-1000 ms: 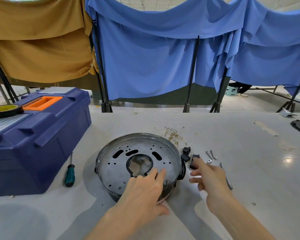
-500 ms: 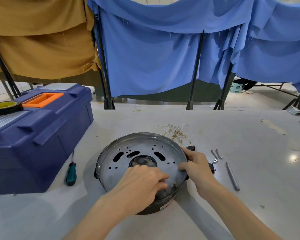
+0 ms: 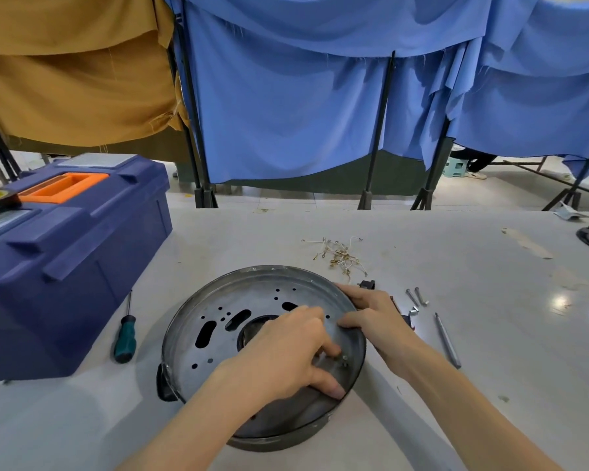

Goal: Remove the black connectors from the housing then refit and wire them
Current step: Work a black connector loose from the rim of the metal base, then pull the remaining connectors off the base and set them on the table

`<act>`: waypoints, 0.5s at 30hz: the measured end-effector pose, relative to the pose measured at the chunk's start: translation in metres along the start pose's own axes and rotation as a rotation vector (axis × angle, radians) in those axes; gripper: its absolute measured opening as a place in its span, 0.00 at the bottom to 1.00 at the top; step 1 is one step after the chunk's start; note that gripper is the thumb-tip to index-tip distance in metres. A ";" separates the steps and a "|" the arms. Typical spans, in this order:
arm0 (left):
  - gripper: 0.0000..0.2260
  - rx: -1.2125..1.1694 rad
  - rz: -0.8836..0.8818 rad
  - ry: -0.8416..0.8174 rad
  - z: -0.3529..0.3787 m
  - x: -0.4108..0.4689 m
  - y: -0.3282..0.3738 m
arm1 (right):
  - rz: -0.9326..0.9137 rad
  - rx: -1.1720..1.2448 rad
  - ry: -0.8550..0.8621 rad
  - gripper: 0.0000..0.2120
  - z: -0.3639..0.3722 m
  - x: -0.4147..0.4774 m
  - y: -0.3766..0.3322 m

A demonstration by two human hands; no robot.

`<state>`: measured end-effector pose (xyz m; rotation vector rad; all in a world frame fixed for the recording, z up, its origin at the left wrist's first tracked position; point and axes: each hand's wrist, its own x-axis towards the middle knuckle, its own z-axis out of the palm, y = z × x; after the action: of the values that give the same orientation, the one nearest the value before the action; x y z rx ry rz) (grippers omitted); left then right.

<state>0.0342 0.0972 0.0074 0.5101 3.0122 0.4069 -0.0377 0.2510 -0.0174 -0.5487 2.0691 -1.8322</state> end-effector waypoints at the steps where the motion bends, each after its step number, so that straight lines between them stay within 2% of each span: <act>1: 0.24 -0.036 0.013 -0.005 0.000 0.001 -0.001 | -0.007 -0.001 0.033 0.22 0.001 -0.001 0.000; 3: 0.23 -0.085 0.047 0.001 0.001 0.001 -0.004 | -0.034 -0.054 0.173 0.09 0.001 -0.002 0.001; 6: 0.20 -0.118 0.075 0.011 0.004 0.001 -0.007 | -0.071 -0.263 0.463 0.08 -0.012 -0.003 0.007; 9: 0.20 -0.155 0.077 0.017 0.005 0.000 -0.009 | 0.045 -0.788 0.712 0.10 -0.034 -0.007 0.013; 11: 0.20 -0.163 0.081 0.026 0.006 0.000 -0.009 | 0.237 -1.108 0.755 0.12 -0.046 -0.013 0.016; 13: 0.20 -0.165 0.086 0.028 0.006 -0.001 -0.009 | 0.398 -1.206 0.734 0.13 -0.049 -0.018 0.018; 15: 0.21 -0.175 0.080 0.027 0.006 -0.001 -0.010 | 0.470 -1.225 0.693 0.14 -0.048 -0.020 0.021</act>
<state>0.0324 0.0896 -0.0005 0.6164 2.9503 0.6807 -0.0449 0.3045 -0.0325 0.4170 3.2594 -0.3149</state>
